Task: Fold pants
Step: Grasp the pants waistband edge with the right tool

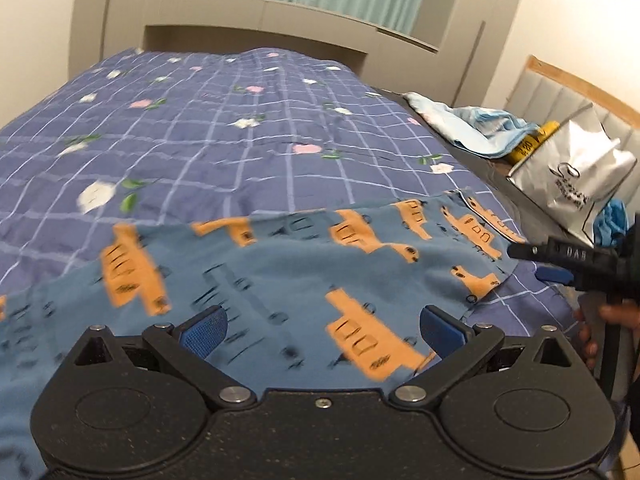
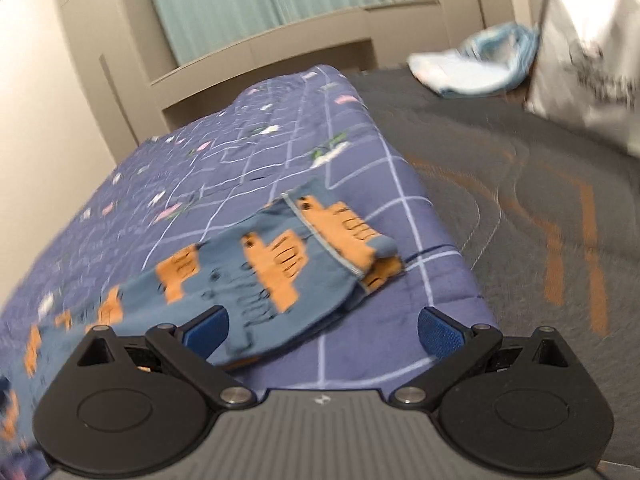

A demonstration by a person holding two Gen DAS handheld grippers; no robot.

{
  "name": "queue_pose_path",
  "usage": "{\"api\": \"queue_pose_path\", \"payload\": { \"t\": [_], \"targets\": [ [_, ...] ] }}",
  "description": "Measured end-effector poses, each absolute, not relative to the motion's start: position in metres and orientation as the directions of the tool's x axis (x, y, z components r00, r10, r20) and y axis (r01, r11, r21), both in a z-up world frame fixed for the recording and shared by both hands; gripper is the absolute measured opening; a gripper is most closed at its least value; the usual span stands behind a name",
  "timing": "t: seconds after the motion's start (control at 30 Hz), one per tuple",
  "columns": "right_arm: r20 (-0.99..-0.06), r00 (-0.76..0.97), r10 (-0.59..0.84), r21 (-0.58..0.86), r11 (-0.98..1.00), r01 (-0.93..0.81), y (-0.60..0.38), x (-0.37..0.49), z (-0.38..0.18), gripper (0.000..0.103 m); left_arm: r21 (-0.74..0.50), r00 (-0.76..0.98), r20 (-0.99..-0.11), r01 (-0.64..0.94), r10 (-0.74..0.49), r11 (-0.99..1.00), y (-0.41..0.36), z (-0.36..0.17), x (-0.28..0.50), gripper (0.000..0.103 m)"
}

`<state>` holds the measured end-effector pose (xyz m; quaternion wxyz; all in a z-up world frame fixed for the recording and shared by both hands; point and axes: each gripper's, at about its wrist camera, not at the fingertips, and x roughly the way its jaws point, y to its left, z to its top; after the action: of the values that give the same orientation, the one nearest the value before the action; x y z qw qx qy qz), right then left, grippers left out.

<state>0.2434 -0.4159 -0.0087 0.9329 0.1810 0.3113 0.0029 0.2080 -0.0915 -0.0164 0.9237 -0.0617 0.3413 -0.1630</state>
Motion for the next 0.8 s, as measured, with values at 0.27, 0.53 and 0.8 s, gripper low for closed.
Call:
{"api": "queue_pose_path", "payload": {
  "t": [0.27, 0.53, 0.8],
  "targets": [
    [-0.559, 0.814, 0.156, 0.430, 0.895, 0.124, -0.434, 0.264, -0.016, 0.083, -0.216, 0.665, -0.649, 0.305, -0.370, 0.928, -0.124, -0.031, 0.242, 0.102],
    [-0.544, 0.833, 0.102, 0.523, 0.818, 0.241, -0.458, 0.266, -0.024, 0.037, -0.130, 0.656, -0.676, 0.342, -0.336, 0.931, -0.135, -0.041, 0.239, 0.102],
    [-0.512, 0.857, 0.059, 0.449, 0.869, 0.209, -0.452, 0.268, -0.006, 0.014, -0.125, 0.646, -0.687, 0.345, -0.332, 0.930, -0.134, -0.041, 0.238, 0.102]
  ]
}}
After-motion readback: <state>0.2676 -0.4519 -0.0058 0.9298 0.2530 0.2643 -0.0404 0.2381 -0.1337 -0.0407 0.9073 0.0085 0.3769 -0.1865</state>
